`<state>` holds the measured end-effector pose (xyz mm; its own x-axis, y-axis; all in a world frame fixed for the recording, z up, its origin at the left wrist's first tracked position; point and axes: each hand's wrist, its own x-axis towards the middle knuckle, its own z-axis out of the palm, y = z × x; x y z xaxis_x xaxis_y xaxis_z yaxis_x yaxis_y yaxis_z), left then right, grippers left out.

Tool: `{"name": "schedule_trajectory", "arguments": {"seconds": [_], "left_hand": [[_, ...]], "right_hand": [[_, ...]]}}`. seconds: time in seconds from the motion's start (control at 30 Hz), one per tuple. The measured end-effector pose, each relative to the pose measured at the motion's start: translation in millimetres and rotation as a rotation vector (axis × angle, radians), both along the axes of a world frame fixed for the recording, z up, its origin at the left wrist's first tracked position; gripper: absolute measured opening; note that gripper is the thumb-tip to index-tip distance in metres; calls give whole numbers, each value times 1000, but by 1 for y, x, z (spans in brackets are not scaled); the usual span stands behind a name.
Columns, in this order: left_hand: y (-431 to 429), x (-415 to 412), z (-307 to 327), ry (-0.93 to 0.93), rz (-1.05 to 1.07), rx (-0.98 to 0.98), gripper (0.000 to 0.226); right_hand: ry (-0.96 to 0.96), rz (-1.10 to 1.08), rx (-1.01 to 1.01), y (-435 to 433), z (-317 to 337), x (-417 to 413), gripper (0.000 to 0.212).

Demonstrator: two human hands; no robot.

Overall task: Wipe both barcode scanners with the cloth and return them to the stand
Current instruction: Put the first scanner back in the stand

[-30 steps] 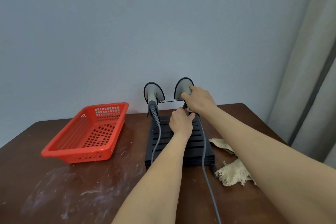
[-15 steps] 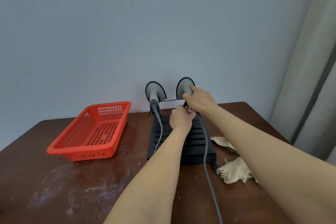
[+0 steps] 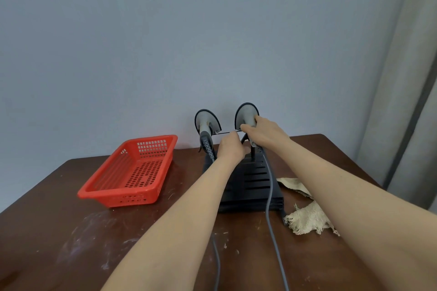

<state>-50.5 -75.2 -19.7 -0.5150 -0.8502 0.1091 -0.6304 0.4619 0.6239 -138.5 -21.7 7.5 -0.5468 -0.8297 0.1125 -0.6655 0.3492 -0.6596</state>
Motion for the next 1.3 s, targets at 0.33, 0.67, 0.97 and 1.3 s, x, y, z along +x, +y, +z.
{"name": "schedule_trajectory", "arguments": {"seconds": [0.33,0.67,0.97,1.3], "left_hand": [[12,14,28,-12,-11,-82,44],[18,22,41,-15,-6,-71,45],[24,21,42,23,-39,13,40],[20,18,43,17,-26,3,37]], "right_hand": [[47,-19,43,10,1,5,50],[133,-25,59,10,2,11,17],[86,64,68,4,4,10,34],[36,69,33,7,4,8,60]]}}
